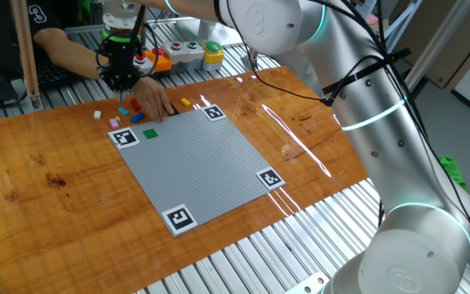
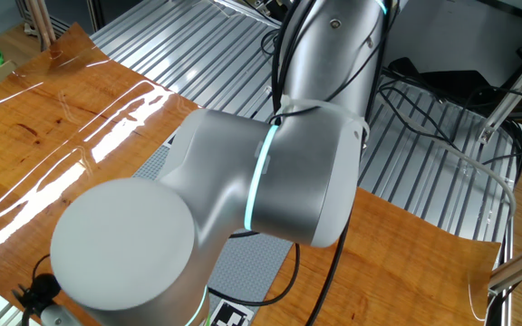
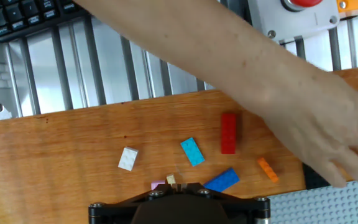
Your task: Stack small Lego blocks one on top of the other
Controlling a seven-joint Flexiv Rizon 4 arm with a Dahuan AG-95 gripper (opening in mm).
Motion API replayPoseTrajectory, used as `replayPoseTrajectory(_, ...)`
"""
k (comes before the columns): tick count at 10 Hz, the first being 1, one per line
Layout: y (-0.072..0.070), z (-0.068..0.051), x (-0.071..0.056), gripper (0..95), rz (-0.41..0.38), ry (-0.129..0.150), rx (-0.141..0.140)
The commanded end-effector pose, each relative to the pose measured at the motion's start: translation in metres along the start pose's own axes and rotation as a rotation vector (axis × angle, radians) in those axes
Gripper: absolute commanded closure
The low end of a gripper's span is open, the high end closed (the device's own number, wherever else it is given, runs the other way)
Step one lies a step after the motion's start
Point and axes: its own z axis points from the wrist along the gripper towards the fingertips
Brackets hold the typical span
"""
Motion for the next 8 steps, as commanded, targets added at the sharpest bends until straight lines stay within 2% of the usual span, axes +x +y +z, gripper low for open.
replayPoseTrajectory(1,-0.0006,0.0013,0.0035,95.0,0.004,-0.004,-0.001)
replayPoseTrajectory(8,-0.0007,0.0005,0.0035,95.0,0.002,-0.01,0.001)
